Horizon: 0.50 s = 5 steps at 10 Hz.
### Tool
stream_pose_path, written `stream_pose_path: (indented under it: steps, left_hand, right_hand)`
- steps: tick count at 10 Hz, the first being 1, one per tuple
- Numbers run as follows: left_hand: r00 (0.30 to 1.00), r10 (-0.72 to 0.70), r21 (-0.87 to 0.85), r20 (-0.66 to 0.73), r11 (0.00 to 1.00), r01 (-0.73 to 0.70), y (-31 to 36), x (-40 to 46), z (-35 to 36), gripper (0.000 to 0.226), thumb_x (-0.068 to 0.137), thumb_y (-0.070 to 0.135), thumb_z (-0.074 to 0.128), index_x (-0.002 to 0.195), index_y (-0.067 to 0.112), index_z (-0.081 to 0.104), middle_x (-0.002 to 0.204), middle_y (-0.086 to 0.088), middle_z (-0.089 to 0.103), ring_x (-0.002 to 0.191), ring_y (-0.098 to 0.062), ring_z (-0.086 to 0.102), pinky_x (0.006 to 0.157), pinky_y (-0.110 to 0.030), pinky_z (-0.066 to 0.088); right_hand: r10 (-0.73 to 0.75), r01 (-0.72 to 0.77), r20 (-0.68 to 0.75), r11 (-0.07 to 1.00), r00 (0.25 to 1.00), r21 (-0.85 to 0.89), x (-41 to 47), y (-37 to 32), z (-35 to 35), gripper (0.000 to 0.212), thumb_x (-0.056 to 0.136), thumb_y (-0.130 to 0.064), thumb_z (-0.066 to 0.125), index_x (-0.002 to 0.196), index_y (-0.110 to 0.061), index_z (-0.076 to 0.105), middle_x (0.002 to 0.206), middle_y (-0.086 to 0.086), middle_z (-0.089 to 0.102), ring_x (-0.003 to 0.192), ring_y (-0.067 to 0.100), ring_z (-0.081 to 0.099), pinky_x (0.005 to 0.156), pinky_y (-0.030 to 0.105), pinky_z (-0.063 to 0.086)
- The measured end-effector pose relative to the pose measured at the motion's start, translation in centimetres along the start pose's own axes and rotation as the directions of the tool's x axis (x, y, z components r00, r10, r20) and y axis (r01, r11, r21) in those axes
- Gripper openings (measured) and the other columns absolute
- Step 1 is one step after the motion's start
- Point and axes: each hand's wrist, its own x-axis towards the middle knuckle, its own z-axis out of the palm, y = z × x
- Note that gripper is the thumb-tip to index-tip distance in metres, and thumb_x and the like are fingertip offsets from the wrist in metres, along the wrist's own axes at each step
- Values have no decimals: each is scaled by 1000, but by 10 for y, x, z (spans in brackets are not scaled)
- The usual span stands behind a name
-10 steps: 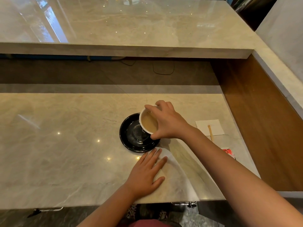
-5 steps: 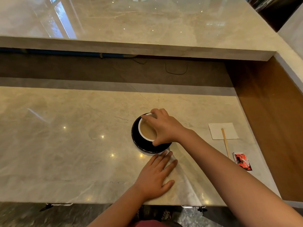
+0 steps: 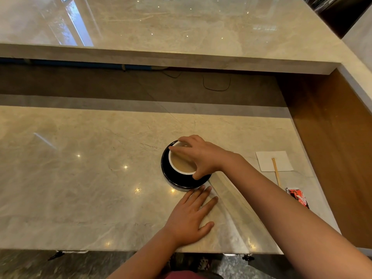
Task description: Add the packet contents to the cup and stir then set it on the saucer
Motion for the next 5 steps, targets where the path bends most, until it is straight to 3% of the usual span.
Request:
stream_pose_path:
  steps: [4,5]
  left_hand:
    - [1000,7,6,2,1000,-7,2,1,-3,63,91,51,43,146,23,29,152,-9,24,141,-21,10,111,-38,13]
    - [1000,1,7,8,1000,-1,3,1,0,63,91,51,42,146,24,29,152,-8,24,141,-21,10,111,-39,14]
  right_hand:
    - [-1,2,41,1000,999,-30,-5,-2,-4,99,67,-27,73,143,-36,11,157,4,3,142,29,0,109,52,22]
    - [52,-48,-49,996,997,79,-18,-3,-2,91,68,-32,71,141,-35,17,157,6,6,143,27,0,111,49,17]
